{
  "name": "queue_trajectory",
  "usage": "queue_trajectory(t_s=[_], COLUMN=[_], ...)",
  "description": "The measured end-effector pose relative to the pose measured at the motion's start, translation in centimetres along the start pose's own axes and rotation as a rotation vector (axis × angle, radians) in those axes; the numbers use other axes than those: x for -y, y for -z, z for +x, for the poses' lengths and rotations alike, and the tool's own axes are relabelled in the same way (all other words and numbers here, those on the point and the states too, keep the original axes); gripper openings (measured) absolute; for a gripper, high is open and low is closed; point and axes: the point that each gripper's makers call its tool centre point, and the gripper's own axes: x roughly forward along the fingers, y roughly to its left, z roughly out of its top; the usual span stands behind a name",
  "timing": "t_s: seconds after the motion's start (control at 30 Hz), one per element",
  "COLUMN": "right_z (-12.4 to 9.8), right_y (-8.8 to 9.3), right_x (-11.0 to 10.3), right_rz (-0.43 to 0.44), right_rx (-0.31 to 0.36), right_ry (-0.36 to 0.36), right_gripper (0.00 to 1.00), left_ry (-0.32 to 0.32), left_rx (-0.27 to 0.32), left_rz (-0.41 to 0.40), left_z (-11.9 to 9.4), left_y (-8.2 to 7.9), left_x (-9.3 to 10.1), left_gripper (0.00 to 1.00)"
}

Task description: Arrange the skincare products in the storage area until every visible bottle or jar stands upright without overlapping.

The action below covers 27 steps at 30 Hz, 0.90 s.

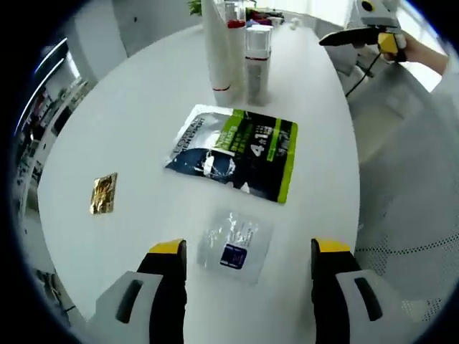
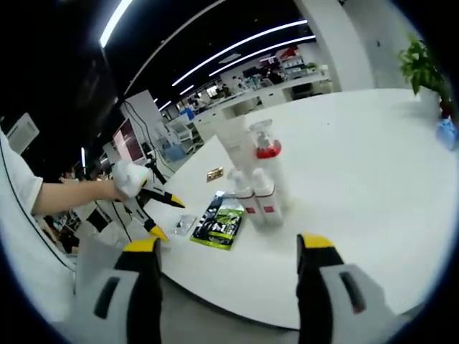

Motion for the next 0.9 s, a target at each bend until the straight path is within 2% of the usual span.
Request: queue_trajectory(t_s=[0.43, 0.67, 0.9], right_z=[0.0, -0.4, -0.7], right_y=[-0.1, -0.2, -0.2], right_x=[-1.5, -1.6, -1.8], right_rz=[-0.031, -0.039, -0.059], right_rx=[-0.004, 0.006, 0.011], right_ry=[-0.027, -0.026, -0.021], right_gripper=[0.78, 0.8, 0.83], left_ry=[-0.098, -0.165, -0.204], left_rx=[0.13, 0.23, 0.292], left_rz=[-0.184, -0.337, -0.436], left_z=[-2.8, -4.4, -5.8], left_y=[0.0, -0.1, -0.2], left_x=[1.0, 1.2, 2.0], left_gripper=[0.79, 0.82, 0.83])
